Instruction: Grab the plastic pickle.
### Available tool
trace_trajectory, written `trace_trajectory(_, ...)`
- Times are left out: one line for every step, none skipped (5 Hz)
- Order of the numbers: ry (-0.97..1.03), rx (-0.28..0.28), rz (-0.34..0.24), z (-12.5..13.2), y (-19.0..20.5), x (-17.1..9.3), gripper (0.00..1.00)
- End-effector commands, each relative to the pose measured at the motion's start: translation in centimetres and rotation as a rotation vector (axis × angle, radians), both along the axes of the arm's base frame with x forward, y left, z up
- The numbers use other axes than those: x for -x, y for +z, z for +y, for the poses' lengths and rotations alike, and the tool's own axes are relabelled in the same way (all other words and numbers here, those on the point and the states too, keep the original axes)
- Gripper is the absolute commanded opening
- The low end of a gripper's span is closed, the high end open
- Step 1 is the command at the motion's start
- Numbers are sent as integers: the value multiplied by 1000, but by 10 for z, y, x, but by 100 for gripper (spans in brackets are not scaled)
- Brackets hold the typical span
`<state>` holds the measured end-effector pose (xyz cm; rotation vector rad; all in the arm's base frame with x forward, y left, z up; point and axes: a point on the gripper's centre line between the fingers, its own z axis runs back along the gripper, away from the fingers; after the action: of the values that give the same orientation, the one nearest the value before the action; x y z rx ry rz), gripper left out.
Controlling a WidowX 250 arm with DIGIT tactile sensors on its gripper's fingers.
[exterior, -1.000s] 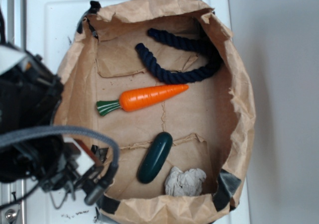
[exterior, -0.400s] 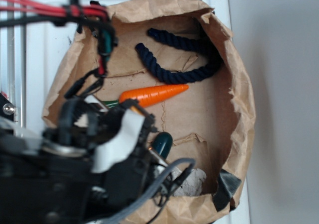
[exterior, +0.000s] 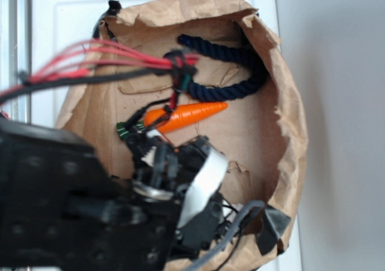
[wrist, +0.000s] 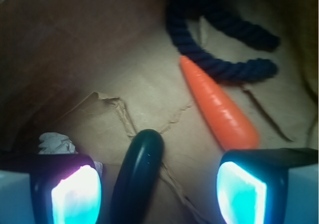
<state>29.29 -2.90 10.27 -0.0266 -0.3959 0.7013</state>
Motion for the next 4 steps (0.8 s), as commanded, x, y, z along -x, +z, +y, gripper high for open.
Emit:
trace_trajectory(-142, 80, -13, 18, -7, -8, 100)
trace_trajectory(-148, 65, -16, 20, -10, 0, 100)
trace_trajectory(-127, 40, -21, 18, -21, 2, 100)
trace_trajectory(-103, 40, 4, 13, -30, 7, 100)
